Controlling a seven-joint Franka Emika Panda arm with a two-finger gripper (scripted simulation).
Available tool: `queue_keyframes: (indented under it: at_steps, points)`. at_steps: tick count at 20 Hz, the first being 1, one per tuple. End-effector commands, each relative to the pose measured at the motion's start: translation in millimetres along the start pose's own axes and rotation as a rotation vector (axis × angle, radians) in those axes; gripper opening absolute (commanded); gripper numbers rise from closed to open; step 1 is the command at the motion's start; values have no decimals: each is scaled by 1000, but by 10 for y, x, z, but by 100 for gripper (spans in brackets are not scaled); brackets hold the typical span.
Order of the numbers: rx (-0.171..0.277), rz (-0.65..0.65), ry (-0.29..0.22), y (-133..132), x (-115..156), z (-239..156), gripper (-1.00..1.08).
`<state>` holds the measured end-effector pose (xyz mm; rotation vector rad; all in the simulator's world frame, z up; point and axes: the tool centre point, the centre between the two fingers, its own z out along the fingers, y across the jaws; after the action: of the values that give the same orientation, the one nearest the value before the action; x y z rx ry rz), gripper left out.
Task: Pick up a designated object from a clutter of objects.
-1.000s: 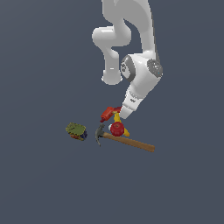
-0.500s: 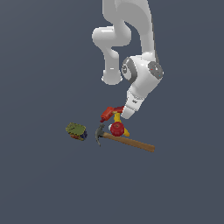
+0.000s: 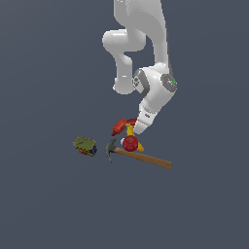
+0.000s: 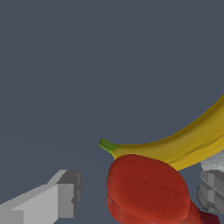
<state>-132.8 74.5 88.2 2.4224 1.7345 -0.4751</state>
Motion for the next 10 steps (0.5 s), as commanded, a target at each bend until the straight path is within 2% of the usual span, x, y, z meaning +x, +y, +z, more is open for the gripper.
queue_keyframes:
  at_steps: [1, 2, 10]
  points:
    - [-1, -1, 1, -2, 2, 28, 108]
    - [-1, -1, 1, -2, 2, 28, -100]
    - [-1, -1, 1, -2, 2, 28, -100]
